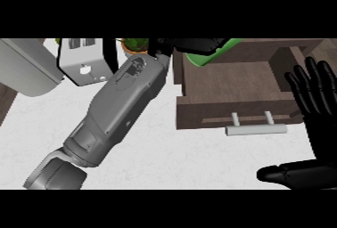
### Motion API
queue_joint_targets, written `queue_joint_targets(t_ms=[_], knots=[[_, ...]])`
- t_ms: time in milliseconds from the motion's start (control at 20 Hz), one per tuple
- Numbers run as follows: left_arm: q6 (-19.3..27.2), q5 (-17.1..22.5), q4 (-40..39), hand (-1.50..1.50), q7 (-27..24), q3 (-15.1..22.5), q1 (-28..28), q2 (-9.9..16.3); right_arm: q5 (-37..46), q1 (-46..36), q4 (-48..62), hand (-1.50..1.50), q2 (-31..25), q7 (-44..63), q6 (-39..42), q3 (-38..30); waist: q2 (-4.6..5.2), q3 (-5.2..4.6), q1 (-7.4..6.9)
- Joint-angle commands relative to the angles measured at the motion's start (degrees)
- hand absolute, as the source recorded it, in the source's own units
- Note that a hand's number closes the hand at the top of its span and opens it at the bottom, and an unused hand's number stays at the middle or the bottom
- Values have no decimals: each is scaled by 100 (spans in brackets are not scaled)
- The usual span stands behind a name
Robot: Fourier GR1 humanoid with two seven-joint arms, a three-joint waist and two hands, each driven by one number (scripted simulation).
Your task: Pick up the cup, place it into the drawer and close the drawer
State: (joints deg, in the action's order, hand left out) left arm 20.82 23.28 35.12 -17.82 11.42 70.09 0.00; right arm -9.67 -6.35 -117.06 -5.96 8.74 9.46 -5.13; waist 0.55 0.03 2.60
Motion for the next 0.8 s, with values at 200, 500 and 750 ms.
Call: queue_joint_targets(t_ms=[200, 500, 750], knots=[[113, 548, -1057, 150, -577, 800, 220, 0, -32, -13, 141, -150, 73, -238, 81, 54, 67, 6, 228], [348, 924, -1144, 150, -237, 1381, 589, 0, 49, -91, 173, -150, 68, -137, 102, 201, 60, 5, 295], [487, 810, -1378, 150, 68, 1941, 666, 0, -21, -77, 328, -150, 135, -339, 121, 142, 67, 9, 305]])
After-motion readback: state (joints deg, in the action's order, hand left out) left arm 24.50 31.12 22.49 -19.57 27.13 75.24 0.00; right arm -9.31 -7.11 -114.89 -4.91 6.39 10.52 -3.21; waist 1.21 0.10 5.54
